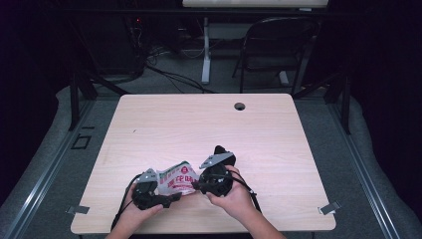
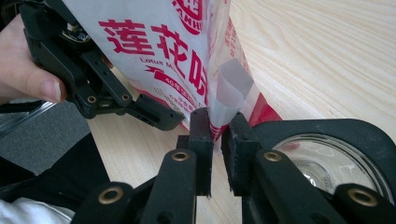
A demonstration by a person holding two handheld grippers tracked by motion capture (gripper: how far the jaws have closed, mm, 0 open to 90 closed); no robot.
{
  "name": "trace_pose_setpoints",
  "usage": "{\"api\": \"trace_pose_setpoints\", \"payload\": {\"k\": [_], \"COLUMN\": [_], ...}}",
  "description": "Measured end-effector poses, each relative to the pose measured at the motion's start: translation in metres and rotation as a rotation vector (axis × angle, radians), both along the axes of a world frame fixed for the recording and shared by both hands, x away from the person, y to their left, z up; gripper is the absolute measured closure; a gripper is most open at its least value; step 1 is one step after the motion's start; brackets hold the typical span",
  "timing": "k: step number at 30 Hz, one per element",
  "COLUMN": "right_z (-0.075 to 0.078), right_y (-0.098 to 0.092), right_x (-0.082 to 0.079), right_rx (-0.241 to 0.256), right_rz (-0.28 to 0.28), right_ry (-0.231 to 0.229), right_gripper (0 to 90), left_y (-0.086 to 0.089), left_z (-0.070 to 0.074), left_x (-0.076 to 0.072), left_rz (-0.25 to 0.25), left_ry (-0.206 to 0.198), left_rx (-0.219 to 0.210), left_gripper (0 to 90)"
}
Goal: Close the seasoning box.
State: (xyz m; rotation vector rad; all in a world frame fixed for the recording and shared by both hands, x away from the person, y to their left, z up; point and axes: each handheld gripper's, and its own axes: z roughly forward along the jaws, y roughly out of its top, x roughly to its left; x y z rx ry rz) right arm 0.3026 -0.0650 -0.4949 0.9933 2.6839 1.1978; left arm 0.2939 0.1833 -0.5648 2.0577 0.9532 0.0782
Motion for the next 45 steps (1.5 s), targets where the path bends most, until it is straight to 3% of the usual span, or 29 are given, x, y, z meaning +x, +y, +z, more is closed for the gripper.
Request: {"api": "trace_pose_setpoints", "payload": {"k": [1, 14, 21, 33, 45], "right_z": [-0.001, -0.001, -0.001, -0.001, -0.001], "right_y": [0.001, 0.001, 0.002, 0.003, 0.003], "right_x": [-0.001, -0.001, -0.002, -0.002, -0.002], "right_rx": [0.016, 0.01, 0.006, 0.015, 0.022], "right_rz": [-0.009, -0.005, -0.002, -0.008, -0.014], "right_ry": [0.003, 0.0, 0.007, 0.001, 0.0], "right_gripper": [83.2, 83.1, 83.4, 84.3, 84.9], "left_y": [-0.001, -0.009, -0.015, -0.019, -0.02], "left_z": [-0.001, -0.011, -0.017, -0.019, -0.02], "left_x": [0.0, 0.002, 0.002, -0.002, -0.002], "left_rz": [-0.004, -0.025, -0.045, -0.039, -0.032], "left_ry": [0.003, 0.007, -0.002, -0.103, -0.142], "left_rx": [0.0, 0.034, 0.087, 0.153, 0.173], "left_gripper": [29.3, 27.1, 28.3, 39.4, 51.9]}}
